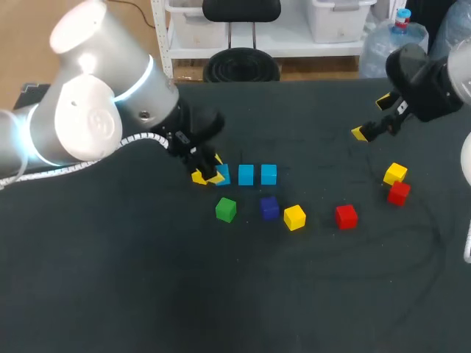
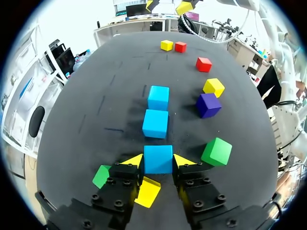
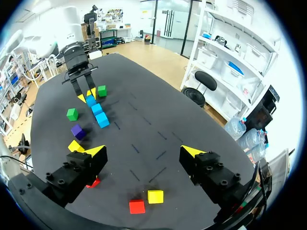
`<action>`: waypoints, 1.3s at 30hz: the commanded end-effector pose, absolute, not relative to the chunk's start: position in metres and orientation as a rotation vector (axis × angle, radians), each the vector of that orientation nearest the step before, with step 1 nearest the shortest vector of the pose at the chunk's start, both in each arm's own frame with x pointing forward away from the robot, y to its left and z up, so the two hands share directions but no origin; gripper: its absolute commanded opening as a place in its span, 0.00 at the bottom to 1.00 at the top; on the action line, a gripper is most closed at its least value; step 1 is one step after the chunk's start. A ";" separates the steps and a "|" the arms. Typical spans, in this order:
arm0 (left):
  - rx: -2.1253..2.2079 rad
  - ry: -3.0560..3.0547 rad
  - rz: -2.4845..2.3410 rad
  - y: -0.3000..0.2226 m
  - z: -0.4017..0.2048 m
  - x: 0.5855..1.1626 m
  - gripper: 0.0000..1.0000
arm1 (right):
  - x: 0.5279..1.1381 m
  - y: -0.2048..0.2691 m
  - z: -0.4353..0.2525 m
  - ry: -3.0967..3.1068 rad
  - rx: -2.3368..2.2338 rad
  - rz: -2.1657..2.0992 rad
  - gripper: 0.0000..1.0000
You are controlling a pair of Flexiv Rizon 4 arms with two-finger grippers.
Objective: Place the blue cubes, place green cubes on the blue cubes, place the yellow cubes on the green cubes, then place the red cubes on the yellow cubes, and place purple cube on the red cubes.
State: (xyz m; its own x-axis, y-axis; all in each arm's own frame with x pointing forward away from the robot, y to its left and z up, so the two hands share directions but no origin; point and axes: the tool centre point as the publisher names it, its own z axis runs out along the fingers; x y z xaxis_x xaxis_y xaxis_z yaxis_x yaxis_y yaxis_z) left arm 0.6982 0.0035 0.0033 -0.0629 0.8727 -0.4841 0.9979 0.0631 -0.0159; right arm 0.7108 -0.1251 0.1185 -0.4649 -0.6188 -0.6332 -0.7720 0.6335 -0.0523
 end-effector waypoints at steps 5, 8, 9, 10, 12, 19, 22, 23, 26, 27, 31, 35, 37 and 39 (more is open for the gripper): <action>1.894 1.995 -0.514 0.000 0.001 0.702 0.00 | 0.710 -0.125 0.119 2.234 -1.078 0.314 1.00; 1.899 1.993 -0.517 0.000 0.001 0.701 0.00 | 0.710 -0.125 0.119 2.234 -1.078 0.314 1.00; 1.901 1.992 -0.518 -0.001 0.001 0.701 0.00 | 0.710 -0.125 0.119 2.234 -1.078 0.314 1.00; 1.903 1.992 -0.518 -0.001 0.001 0.701 0.00 | 0.710 -0.125 0.119 2.234 -1.078 0.314 1.00; 1.906 1.990 -0.519 -0.001 0.001 0.701 0.00 | 0.710 -0.125 0.119 2.234 -1.078 0.314 1.00; 1.919 1.980 -0.518 0.000 0.000 0.702 0.00 | 0.710 -0.125 0.119 2.234 -1.078 0.314 1.00; 1.925 1.977 -0.516 0.001 0.000 0.702 0.00 | 0.710 -0.125 0.119 2.234 -1.078 0.314 1.00; 1.927 1.977 -0.517 0.001 0.000 0.702 0.00 | 0.710 -0.125 0.119 2.234 -1.078 0.314 1.00; 1.931 1.975 -0.520 0.001 0.000 0.702 0.00 | 0.710 -0.125 0.119 2.234 -1.078 0.314 1.00; 1.931 1.974 -0.521 0.000 -0.001 0.702 0.00 | 0.710 -0.125 0.119 2.234 -1.078 0.314 1.00; 1.934 1.971 -0.524 0.000 -0.001 0.702 0.00 | 0.710 -0.125 0.119 2.234 -1.078 0.314 1.00; 1.935 1.969 -0.526 -0.001 -0.002 0.704 0.00 | 0.710 -0.125 0.119 2.234 -1.078 0.314 1.00; 1.937 1.967 -0.526 -0.001 -0.002 0.704 0.00 | 0.710 -0.125 0.119 2.234 -1.078 0.314 1.00; 1.938 1.965 -0.527 -0.002 -0.002 0.705 0.00 | 0.710 -0.125 0.119 2.234 -1.078 0.314 1.00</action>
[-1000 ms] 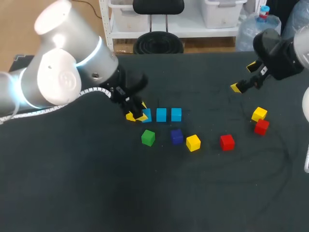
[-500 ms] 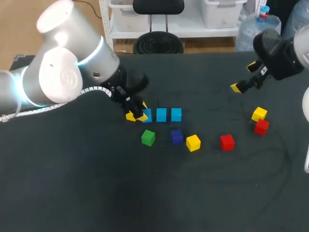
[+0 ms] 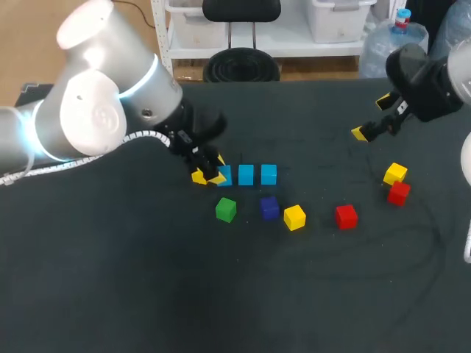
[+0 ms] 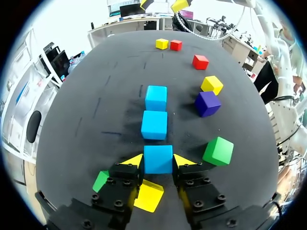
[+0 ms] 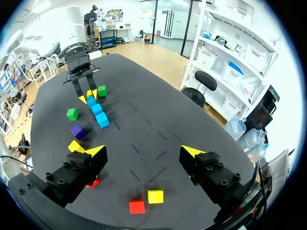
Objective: Place the blue cubes, place green cubes on the blue cubes, place the yellow cubes on the green cubes, then place the red cubes on the yellow cubes, and place purple cube on the red cubes.
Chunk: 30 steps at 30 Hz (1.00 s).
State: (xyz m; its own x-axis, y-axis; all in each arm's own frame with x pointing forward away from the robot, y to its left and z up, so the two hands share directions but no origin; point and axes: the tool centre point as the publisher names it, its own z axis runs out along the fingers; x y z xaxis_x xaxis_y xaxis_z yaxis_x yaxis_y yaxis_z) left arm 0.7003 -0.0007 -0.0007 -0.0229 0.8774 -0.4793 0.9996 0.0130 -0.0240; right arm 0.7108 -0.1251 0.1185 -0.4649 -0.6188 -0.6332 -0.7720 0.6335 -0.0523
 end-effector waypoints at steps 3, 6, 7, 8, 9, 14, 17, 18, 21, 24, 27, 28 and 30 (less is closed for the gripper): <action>1.938 1.965 -0.527 -0.002 -0.002 0.706 0.00 | 0.710 -0.125 0.119 2.234 -1.078 0.314 1.00; 1.939 1.965 -0.529 -0.002 -0.002 0.706 0.00 | 0.710 -0.125 0.119 2.234 -1.078 0.314 1.00; 1.939 1.965 -0.529 -0.002 -0.002 0.706 0.00 | 0.710 -0.125 0.119 2.234 -1.078 0.314 1.00; 1.940 1.965 -0.529 -0.002 -0.002 0.706 0.00 | 0.710 -0.125 0.119 2.234 -1.078 0.314 1.00; 1.940 1.965 -0.529 -0.002 -0.002 0.706 0.00 | 0.710 -0.125 0.119 2.234 -1.078 0.314 1.00; 1.940 1.966 -0.531 -0.002 -0.003 0.706 0.00 | 0.710 -0.125 0.119 2.234 -1.078 0.314 1.00; 1.942 1.966 -0.533 -0.002 -0.003 0.705 0.00 | 0.710 -0.125 0.119 2.234 -1.078 0.314 1.00; 1.941 1.967 -0.533 -0.002 -0.003 0.705 0.00 | 0.710 -0.125 0.119 2.234 -1.078 0.314 1.00; 1.941 1.968 -0.532 -0.002 -0.004 0.705 0.11 | 0.710 -0.125 0.119 2.234 -1.078 0.314 1.00; 1.940 1.971 -0.529 -0.001 -0.004 0.706 0.33 | 0.710 -0.125 0.119 2.234 -1.078 0.314 1.00; 1.938 1.974 -0.525 -0.001 -0.004 0.706 0.43 | 0.710 -0.125 0.119 2.234 -1.078 0.314 1.00; 1.937 1.975 -0.525 -0.001 -0.004 0.706 0.46 | 0.710 -0.125 0.119 2.234 -1.078 0.314 1.00; 1.937 1.976 -0.523 0.000 -0.004 0.706 0.71 | 0.710 -0.125 0.119 2.234 -1.078 0.314 1.00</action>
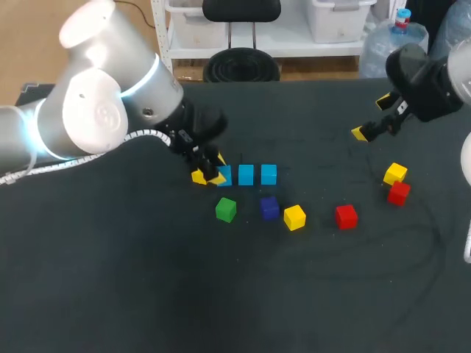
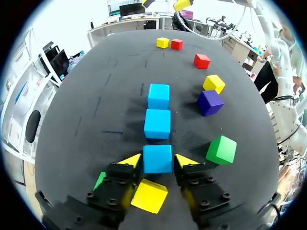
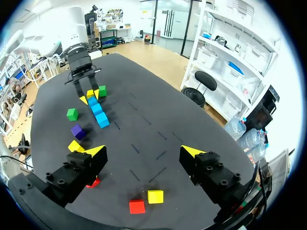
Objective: Place the blue cubes, place green cubes on the blue cubes, place the yellow cubes on the green cubes, then place the red cubes on the yellow cubes, and place purple cube on the red cubes.
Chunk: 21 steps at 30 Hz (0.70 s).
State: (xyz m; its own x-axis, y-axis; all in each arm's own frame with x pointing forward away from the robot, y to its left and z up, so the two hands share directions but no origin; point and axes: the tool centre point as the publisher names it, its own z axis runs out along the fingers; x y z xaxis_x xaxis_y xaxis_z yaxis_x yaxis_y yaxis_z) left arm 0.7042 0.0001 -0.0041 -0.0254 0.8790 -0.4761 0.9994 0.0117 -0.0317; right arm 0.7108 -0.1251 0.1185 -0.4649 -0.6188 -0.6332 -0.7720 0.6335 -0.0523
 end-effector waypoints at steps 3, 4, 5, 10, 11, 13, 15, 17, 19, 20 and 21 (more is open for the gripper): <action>1.936 1.980 -0.522 0.000 -0.005 0.706 0.96 | 0.710 -0.125 0.119 2.234 -1.078 0.314 1.00; 1.936 1.980 -0.521 0.000 -0.005 0.706 0.97 | 0.710 -0.125 0.119 2.234 -1.078 0.314 1.00; 1.936 1.980 -0.521 0.000 -0.005 0.706 1.00 | 0.710 -0.125 0.119 2.234 -1.078 0.314 1.00; 1.933 1.986 -0.513 0.001 -0.003 0.705 1.00 | 0.710 -0.125 0.119 2.234 -1.078 0.314 1.00; 1.931 1.989 -0.510 0.001 -0.002 0.706 1.00 | 0.710 -0.125 0.119 2.234 -1.078 0.314 1.00; 1.923 1.996 -0.500 0.002 0.000 0.707 1.00 | 0.710 -0.125 0.119 2.234 -1.078 0.314 1.00; 1.912 2.002 -0.491 0.002 0.003 0.708 1.00 | 0.710 -0.125 0.119 2.234 -1.078 0.314 1.00; 1.890 2.007 -0.474 0.001 0.007 0.709 1.00 | 0.710 -0.125 0.119 2.234 -1.078 0.314 1.00; 1.882 2.008 -0.471 0.000 0.010 0.711 1.00 | 0.710 -0.125 0.119 2.234 -1.078 0.314 1.00; 1.875 2.007 -0.468 0.000 0.012 0.711 1.00 | 0.710 -0.125 0.119 2.234 -1.078 0.314 1.00; 1.870 2.005 -0.464 -0.001 0.013 0.712 1.00 | 0.710 -0.125 0.119 2.234 -1.078 0.314 1.00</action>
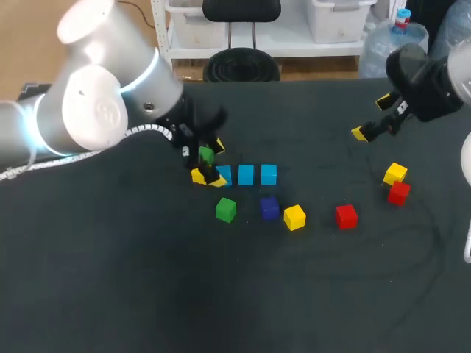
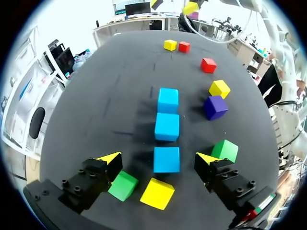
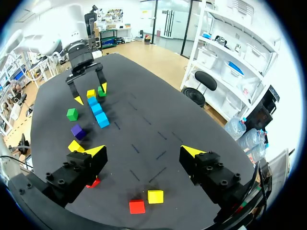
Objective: Place the blue cubes, place green cubes on the blue cubes, place the yellow cubes on the green cubes, then place the red cubes on the yellow cubes, and place purple cube on the red cubes.
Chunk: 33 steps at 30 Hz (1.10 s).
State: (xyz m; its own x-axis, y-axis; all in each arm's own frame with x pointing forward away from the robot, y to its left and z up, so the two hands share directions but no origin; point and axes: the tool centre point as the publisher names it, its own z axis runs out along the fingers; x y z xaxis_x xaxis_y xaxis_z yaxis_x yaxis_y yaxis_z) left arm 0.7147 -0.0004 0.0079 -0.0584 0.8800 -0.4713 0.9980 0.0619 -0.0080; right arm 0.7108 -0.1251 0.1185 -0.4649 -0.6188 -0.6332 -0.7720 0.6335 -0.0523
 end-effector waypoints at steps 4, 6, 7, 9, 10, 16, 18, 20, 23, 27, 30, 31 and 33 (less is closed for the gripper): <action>1.855 2.002 -0.444 -0.001 0.019 0.713 1.00 | 0.710 -0.125 0.119 2.234 -1.078 0.314 1.00; 1.843 2.009 -0.431 0.001 0.020 0.713 1.00 | 0.710 -0.125 0.119 2.234 -1.078 0.314 1.00; 1.845 2.009 -0.428 0.001 0.021 0.712 1.00 | 0.710 -0.125 0.119 2.234 -1.078 0.314 1.00; 1.837 2.014 -0.419 0.003 0.023 0.711 1.00 | 0.710 -0.125 0.119 2.234 -1.078 0.314 1.00; 1.834 2.017 -0.416 0.004 0.024 0.710 1.00 | 0.710 -0.125 0.119 2.234 -1.078 0.314 1.00; 1.819 2.031 -0.384 0.010 0.032 0.706 1.00 | 0.710 -0.125 0.119 2.234 -1.078 0.314 1.00; 1.811 2.036 -0.375 0.011 0.035 0.706 1.00 | 0.710 -0.125 0.119 2.234 -1.078 0.314 1.00; 1.796 2.042 -0.360 0.013 0.040 0.706 1.00 | 0.710 -0.125 0.119 2.234 -1.078 0.314 1.00; 1.783 2.047 -0.345 0.016 0.044 0.706 1.00 | 0.710 -0.125 0.119 2.234 -1.078 0.314 1.00; 1.753 2.066 -0.329 0.019 0.048 0.706 1.00 | 0.710 -0.125 0.119 2.234 -1.078 0.314 1.00; 1.735 2.083 -0.314 0.020 0.050 0.707 1.00 | 0.710 -0.125 0.119 2.234 -1.078 0.314 1.00; 1.719 2.093 -0.302 0.020 0.052 0.707 1.00 | 0.710 -0.125 0.119 2.234 -1.078 0.314 1.00; 1.696 2.102 -0.299 0.020 0.056 0.709 1.00 | 0.710 -0.125 0.119 2.234 -1.078 0.314 1.00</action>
State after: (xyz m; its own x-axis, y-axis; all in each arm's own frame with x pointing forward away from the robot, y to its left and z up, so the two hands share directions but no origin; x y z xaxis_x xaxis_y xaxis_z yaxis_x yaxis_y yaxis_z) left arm 0.7130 0.0205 0.0522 -0.1619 0.8756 -0.4550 0.9711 0.2235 0.0844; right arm 0.7108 -0.1251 0.1185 -0.4649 -0.6188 -0.6332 -0.7720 0.6335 -0.0523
